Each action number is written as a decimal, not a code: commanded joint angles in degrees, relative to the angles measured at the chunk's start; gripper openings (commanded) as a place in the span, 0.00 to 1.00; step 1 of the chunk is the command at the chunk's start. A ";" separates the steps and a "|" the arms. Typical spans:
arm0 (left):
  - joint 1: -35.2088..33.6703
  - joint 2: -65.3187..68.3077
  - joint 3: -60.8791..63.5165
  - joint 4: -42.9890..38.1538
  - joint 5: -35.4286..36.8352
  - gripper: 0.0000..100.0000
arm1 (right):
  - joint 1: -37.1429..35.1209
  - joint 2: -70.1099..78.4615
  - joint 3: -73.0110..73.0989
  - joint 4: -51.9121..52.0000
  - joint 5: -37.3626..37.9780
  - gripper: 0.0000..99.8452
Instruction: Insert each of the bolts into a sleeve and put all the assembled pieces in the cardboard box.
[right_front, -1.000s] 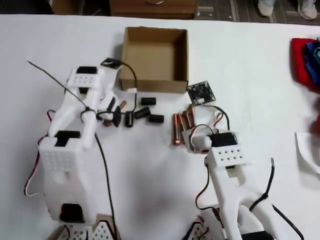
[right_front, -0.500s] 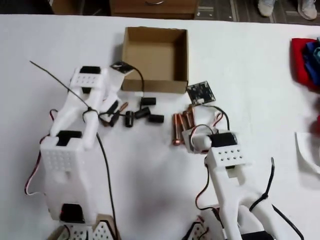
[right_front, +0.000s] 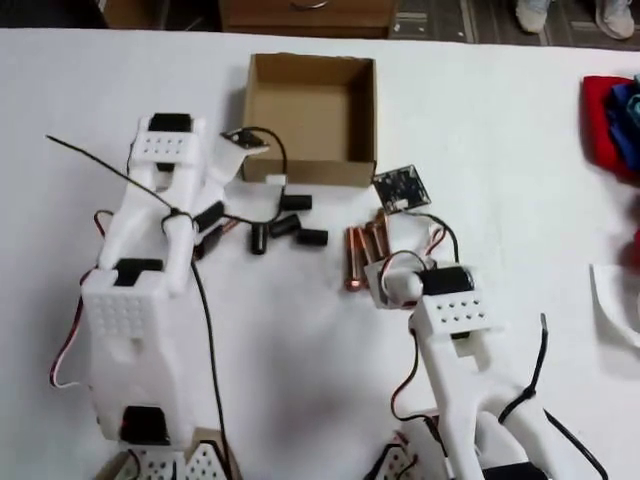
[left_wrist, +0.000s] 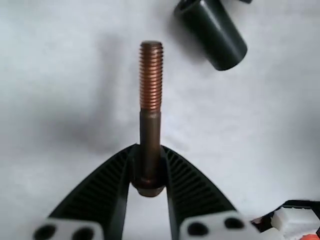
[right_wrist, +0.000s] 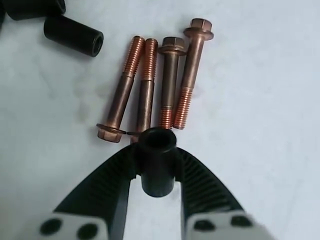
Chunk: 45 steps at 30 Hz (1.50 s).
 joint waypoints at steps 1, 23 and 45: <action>1.23 -9.49 2.07 1.49 -2.29 0.02 | 0.75 -5.76 1.41 -1.54 -0.35 0.02; 4.13 -44.48 48.66 -19.34 -25.32 0.02 | 0.31 -57.89 35.43 -19.12 -0.44 0.02; -3.43 -10.37 16.48 -13.80 -18.37 0.11 | 0.31 -58.33 35.43 -17.98 -0.44 0.02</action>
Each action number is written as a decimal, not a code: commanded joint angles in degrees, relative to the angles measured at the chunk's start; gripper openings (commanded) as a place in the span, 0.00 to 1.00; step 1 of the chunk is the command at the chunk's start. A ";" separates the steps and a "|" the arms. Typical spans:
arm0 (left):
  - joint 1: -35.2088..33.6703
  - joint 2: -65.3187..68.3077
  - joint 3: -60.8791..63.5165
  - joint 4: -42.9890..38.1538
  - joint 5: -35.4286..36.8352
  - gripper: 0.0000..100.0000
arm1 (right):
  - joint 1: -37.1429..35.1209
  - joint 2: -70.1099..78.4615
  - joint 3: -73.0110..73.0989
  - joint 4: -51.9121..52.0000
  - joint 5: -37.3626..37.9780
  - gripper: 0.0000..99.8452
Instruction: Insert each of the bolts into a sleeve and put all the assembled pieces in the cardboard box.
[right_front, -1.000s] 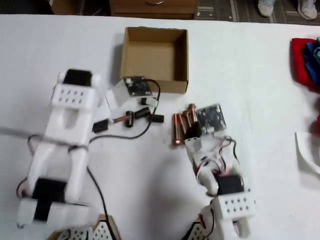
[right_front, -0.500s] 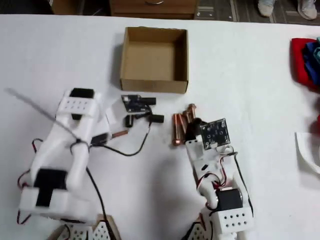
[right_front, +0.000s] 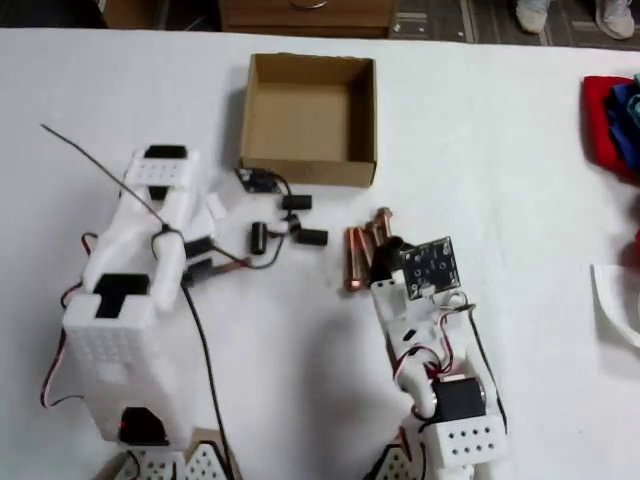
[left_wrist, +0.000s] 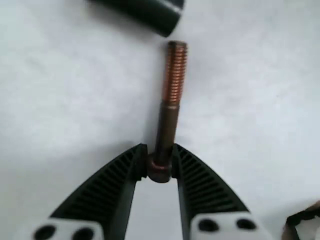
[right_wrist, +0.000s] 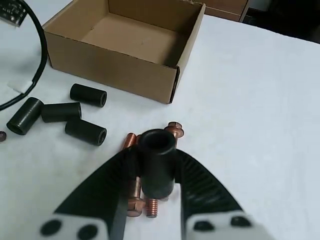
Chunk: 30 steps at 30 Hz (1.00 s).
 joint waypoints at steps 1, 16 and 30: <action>-2.11 -0.35 -6.46 1.05 6.68 0.11 | 0.40 -1.80 -0.53 -0.04 -0.44 0.02; 3.08 -2.37 -10.68 15.47 89.93 0.11 | 0.40 -1.80 -0.62 -0.04 -0.35 0.02; 4.57 -2.29 -11.47 9.05 106.02 0.11 | 0.40 -1.80 -0.62 0.04 -0.35 0.02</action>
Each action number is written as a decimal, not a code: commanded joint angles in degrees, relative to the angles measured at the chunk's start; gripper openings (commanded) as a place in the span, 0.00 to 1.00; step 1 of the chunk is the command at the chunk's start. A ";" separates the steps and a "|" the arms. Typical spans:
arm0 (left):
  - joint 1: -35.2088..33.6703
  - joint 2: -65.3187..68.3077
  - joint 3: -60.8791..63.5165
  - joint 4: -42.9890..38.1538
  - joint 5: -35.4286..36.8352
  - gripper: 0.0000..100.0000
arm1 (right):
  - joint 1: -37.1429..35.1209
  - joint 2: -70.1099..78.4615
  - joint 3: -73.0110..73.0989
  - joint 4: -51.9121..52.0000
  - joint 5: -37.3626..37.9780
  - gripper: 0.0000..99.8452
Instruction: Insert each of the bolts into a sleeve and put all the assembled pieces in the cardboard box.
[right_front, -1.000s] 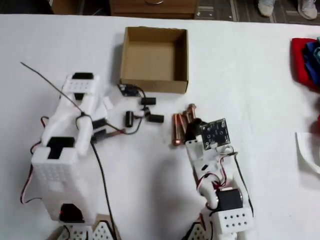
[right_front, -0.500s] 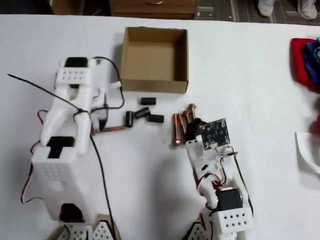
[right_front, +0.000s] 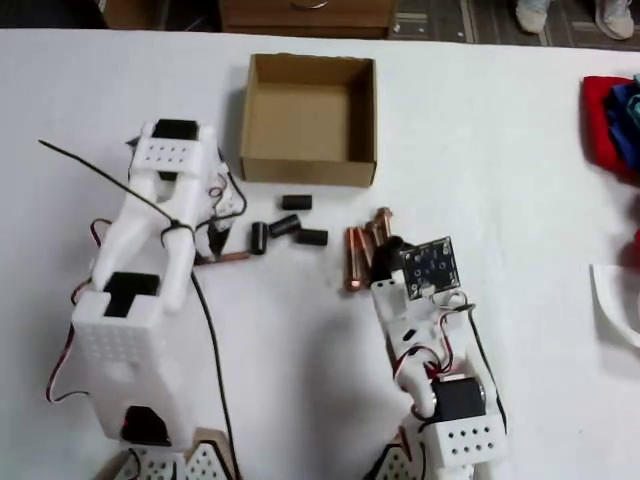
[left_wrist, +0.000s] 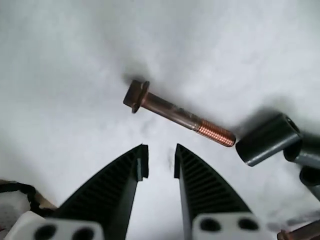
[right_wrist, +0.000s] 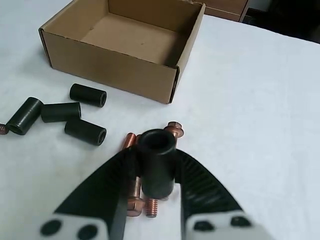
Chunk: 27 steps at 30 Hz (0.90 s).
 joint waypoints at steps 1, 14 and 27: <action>0.53 -2.37 -1.45 -0.70 0.79 0.11 | 0.31 -1.80 -0.62 0.04 -0.35 0.02; 0.35 8.97 -2.07 -0.53 0.88 0.31 | 0.31 -1.80 -0.70 0.04 -0.35 0.02; 0.53 10.37 -4.44 3.16 0.88 0.36 | 0.31 -1.80 -0.70 0.04 -0.35 0.02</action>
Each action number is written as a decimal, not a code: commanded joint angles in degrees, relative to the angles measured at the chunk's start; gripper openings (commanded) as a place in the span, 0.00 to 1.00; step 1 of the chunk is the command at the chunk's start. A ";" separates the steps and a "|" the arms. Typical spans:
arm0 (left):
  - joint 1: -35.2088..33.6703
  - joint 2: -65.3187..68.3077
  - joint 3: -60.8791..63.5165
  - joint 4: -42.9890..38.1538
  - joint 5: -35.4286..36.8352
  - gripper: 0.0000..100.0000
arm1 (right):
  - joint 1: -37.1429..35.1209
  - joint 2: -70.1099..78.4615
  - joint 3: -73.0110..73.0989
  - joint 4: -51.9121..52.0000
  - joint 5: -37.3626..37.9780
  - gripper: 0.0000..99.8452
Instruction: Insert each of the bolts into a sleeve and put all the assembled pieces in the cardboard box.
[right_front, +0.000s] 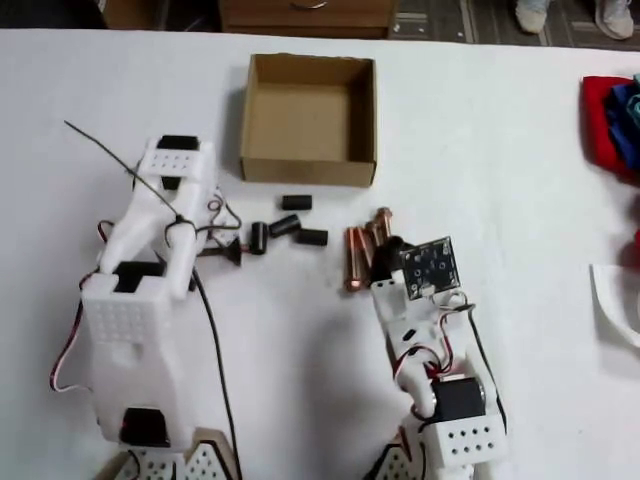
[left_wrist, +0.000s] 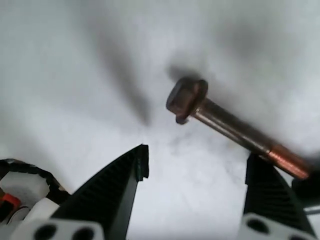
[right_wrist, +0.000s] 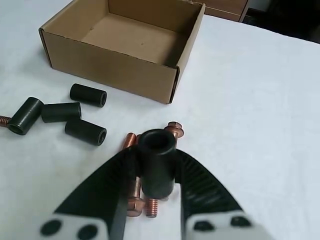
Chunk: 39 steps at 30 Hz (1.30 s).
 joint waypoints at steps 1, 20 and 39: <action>0.88 -0.26 -5.58 2.55 0.44 0.36 | 0.40 -1.80 -0.70 0.04 -0.35 0.02; 0.70 0.44 -12.26 2.29 11.60 0.36 | 0.40 -1.80 -0.70 0.04 -0.35 0.02; -5.45 0.44 -1.63 -5.89 10.73 0.35 | 0.40 -1.80 -0.70 0.04 -0.35 0.02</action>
